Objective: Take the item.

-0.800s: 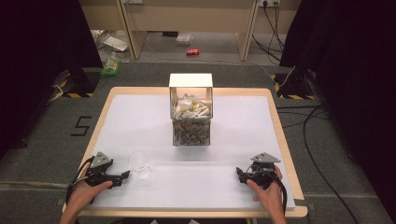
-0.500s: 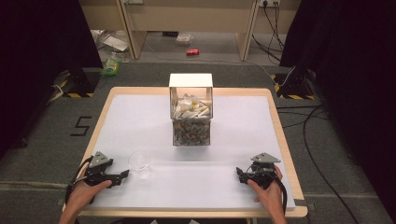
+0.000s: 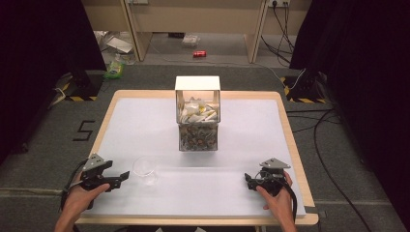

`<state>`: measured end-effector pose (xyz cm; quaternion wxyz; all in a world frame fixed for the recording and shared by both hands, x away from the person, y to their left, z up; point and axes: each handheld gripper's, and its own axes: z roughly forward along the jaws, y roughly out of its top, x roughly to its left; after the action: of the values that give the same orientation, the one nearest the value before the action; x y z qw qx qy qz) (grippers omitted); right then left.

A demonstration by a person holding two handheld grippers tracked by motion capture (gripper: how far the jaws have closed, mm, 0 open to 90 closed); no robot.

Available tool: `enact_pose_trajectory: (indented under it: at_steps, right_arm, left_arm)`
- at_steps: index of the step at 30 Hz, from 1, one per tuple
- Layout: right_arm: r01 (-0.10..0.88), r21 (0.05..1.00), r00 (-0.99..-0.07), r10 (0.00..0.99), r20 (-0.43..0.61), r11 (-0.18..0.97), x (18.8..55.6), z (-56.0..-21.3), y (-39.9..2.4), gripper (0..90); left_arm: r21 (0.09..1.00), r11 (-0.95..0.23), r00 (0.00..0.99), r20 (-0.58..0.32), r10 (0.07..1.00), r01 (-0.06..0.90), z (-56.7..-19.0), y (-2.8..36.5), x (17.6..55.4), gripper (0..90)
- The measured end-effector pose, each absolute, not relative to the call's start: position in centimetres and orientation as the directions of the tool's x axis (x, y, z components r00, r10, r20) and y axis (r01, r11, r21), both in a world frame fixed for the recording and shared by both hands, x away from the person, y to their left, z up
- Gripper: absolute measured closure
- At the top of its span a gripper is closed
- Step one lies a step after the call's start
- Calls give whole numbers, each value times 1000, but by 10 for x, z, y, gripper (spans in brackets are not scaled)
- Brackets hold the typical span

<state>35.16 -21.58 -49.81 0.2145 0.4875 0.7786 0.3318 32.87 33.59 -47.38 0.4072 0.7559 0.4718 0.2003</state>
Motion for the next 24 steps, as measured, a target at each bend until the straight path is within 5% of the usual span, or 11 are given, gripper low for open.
enact_pose_trajectory:
  at_steps: [24]
  right_arm:
    - [620,725,-430,903,-7,301,351,-498,-215,133]
  left_arm:
    - [848,-235,521,-57,852,476,-429,328,319,184]
